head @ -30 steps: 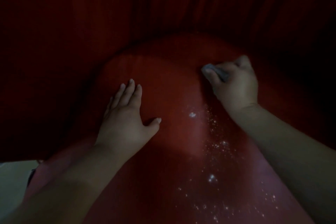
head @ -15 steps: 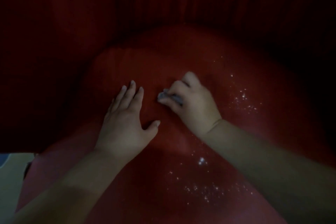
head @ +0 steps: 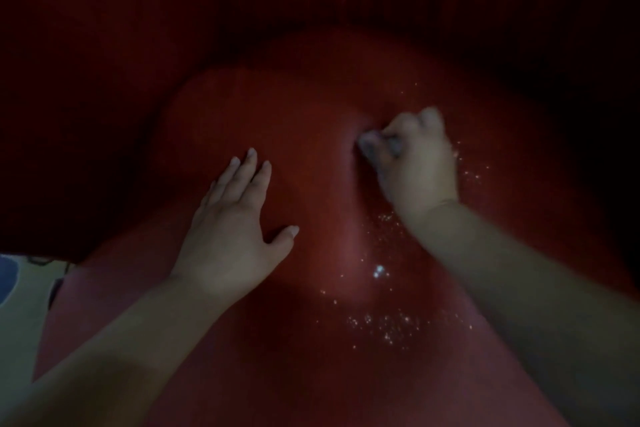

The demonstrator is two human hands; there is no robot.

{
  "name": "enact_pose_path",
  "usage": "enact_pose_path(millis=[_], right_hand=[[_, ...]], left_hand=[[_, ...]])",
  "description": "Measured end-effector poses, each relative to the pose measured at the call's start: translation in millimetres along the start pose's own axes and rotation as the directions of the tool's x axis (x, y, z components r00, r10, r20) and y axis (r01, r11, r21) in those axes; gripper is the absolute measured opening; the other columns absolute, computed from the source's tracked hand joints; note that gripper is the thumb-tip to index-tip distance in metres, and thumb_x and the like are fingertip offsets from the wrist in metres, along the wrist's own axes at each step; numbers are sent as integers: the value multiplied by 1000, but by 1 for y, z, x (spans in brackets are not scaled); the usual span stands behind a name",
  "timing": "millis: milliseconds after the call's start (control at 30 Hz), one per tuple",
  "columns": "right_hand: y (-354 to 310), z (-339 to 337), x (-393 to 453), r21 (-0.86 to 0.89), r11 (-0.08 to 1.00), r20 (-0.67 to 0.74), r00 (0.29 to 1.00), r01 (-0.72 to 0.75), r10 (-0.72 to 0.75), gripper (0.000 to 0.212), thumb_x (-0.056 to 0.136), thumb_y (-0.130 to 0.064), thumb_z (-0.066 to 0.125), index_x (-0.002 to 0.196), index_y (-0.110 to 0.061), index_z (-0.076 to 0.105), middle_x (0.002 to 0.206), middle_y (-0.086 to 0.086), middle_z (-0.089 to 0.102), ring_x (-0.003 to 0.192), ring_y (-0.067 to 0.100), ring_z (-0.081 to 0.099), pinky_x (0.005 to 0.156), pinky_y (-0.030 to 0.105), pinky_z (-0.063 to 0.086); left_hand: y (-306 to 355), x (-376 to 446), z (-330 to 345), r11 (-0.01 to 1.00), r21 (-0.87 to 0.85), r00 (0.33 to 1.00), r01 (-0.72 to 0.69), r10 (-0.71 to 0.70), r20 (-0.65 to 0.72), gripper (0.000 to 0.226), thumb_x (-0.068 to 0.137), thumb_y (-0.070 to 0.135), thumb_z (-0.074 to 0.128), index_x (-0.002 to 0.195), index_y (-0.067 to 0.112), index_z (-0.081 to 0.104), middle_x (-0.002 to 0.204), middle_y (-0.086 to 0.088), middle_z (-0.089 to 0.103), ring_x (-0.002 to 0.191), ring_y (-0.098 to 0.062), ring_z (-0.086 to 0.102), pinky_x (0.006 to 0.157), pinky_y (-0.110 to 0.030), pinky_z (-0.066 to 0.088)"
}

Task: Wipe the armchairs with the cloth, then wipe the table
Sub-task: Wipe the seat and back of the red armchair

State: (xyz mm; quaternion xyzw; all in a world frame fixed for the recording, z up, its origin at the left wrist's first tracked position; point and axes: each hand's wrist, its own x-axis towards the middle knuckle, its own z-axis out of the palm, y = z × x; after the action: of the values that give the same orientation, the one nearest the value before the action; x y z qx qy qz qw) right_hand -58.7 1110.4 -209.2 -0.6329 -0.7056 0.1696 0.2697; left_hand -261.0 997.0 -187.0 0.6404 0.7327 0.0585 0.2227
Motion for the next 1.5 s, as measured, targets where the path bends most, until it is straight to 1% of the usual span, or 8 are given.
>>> enact_pose_path(millis=[167, 300, 433, 633, 1000, 1167, 1333, 1500], right_hand=[[-20, -4, -60, 45, 975, 141, 965, 216, -220, 26, 84, -36, 68, 79, -11, 63, 85, 9, 51, 60, 24, 55, 52, 29, 49], [11, -18, -41, -2, 999, -11, 999, -40, 40, 25, 86, -35, 66, 85, -10, 64, 96, 10, 49, 64, 30, 57, 59, 41, 54], [-28, -2, -93, 51, 993, 55, 993, 104, -107, 16, 83, -26, 72, 83, -12, 64, 90, 2, 44, 62, 17, 52, 58, 22, 48], [3, -26, -75, -57, 989, -137, 982, -139, 130, 22, 87, -30, 66, 86, -9, 64, 95, 5, 45, 65, 25, 55, 61, 25, 42], [-24, -14, -120, -6, 975, -142, 966, -221, 218, 19, 88, -28, 65, 87, -9, 63, 98, 9, 47, 67, 31, 58, 63, 33, 51], [-61, 3, -149, 73, 996, -27, 998, -58, 60, 18, 85, -27, 69, 82, -9, 63, 89, 8, 49, 64, 22, 56, 58, 26, 46], [-40, -10, -152, -2, 969, -186, 952, -248, 243, 19, 86, -25, 68, 86, -7, 64, 96, 15, 50, 67, 32, 57, 61, 41, 52], [-87, 11, -183, 108, 994, 14, 1000, -10, 9, 17, 87, -27, 66, 85, -11, 62, 90, 8, 48, 66, 25, 57, 57, 33, 50]], left_hand=[[3, -6, 2, 1000, -4, 1000, 12, -13, -13, 90, 80, 60, 54, 152, 28, 10, 159, 13, -6, 143, -1, -12, 112, -25, -2], [-3, -15, 1, 1000, -10, 1000, 0, 0, 10, 90, 80, 61, 52, 152, 31, 8, 158, 16, -9, 142, 1, -14, 115, -29, 1], [-5, -21, 3, 1000, -10, 1000, -4, 4, 15, 91, 80, 61, 53, 152, 29, 8, 159, 15, -9, 142, 0, -15, 117, -31, 3], [-15, -35, 4, 999, 11, 997, -53, 52, 50, 90, 80, 62, 50, 152, 30, 8, 158, 15, -9, 142, -1, -14, 117, -32, 3], [-28, -47, 5, 991, 41, 989, -124, 120, 81, 94, 74, 69, 47, 151, 33, 8, 159, 14, -8, 141, -1, -14, 118, -36, 6], [-33, -59, 7, 979, 95, 979, -182, 172, 110, 97, 71, 70, 46, 152, 33, 7, 159, 12, -9, 141, -2, -16, 118, -36, 4], [-38, -69, 8, 973, 94, 972, -213, 201, 119, 96, 72, 70, 46, 151, 33, 7, 158, 15, -11, 141, -1, -17, 114, -32, -1], [-40, -70, 10, 972, 92, 972, -217, 206, 113, 96, 70, 67, 48, 152, 31, 12, 160, 11, -5, 140, -1, -13, 117, -34, 3]])
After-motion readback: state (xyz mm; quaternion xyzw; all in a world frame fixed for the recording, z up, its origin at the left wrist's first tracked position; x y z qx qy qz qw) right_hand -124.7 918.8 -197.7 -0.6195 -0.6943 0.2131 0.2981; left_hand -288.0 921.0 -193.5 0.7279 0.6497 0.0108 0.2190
